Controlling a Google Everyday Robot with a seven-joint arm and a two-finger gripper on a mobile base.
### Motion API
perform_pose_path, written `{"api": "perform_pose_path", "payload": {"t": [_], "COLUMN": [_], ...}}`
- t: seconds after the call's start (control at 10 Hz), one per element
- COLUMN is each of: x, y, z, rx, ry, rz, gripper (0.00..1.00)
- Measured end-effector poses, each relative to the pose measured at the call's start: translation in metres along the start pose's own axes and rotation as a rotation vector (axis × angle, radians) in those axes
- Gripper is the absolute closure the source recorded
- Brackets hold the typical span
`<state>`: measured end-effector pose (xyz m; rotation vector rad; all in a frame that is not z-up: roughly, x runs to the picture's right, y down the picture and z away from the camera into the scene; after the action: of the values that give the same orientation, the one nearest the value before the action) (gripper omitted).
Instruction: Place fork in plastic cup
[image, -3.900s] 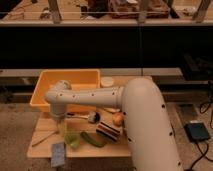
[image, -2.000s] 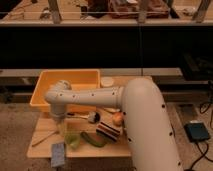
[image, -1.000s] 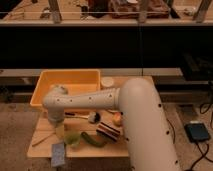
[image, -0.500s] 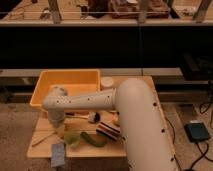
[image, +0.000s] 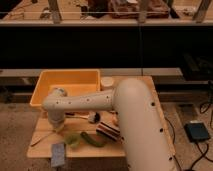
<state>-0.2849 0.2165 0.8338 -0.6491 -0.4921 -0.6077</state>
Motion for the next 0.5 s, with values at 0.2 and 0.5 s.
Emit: {"api": "perform_pose_path", "payload": {"t": [0.2, 0.5], "x": [-0.001, -0.008], "y": [-0.003, -0.012], "z": [-0.005, -0.042], "rx": [0.016, 0.032], "ry": [-0.019, -0.019], "rz": [-0.003, -0.020], "gripper": [0.93, 0.93]}}
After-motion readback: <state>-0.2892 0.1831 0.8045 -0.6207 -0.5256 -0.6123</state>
